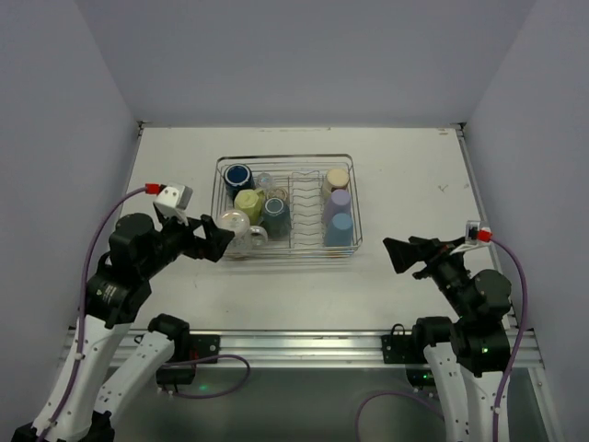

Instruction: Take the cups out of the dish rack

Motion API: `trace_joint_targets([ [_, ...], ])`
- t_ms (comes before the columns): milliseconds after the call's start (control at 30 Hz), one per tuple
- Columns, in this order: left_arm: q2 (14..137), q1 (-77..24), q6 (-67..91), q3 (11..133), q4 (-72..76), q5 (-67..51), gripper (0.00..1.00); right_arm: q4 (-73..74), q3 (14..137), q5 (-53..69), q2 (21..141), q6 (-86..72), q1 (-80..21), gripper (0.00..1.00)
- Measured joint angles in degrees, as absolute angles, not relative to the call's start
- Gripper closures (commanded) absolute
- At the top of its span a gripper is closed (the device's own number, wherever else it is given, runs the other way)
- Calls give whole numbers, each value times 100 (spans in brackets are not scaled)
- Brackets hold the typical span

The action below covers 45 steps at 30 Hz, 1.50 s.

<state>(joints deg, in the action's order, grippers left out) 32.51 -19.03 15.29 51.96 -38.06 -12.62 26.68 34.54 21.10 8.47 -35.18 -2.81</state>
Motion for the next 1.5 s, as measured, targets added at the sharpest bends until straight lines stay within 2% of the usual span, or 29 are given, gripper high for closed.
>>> trace_joint_targets([
  [367,4416,-1903,1398,5271,-3900,-1295,0,2687,3441,2397,860,-3509,-281,1],
  [833,5017,-1962,1435,5137,-3697,-838,0,2473,2978,2814,923,-3647,-281,1],
  [1233,5924,-2818,1441,5135,-3601,353,0,2425,2858,2982,886,-3642,-281,1],
  [1500,6193,-2967,1439,5135,-3509,1098,0,2425,2821,3072,823,-3605,-281,1],
])
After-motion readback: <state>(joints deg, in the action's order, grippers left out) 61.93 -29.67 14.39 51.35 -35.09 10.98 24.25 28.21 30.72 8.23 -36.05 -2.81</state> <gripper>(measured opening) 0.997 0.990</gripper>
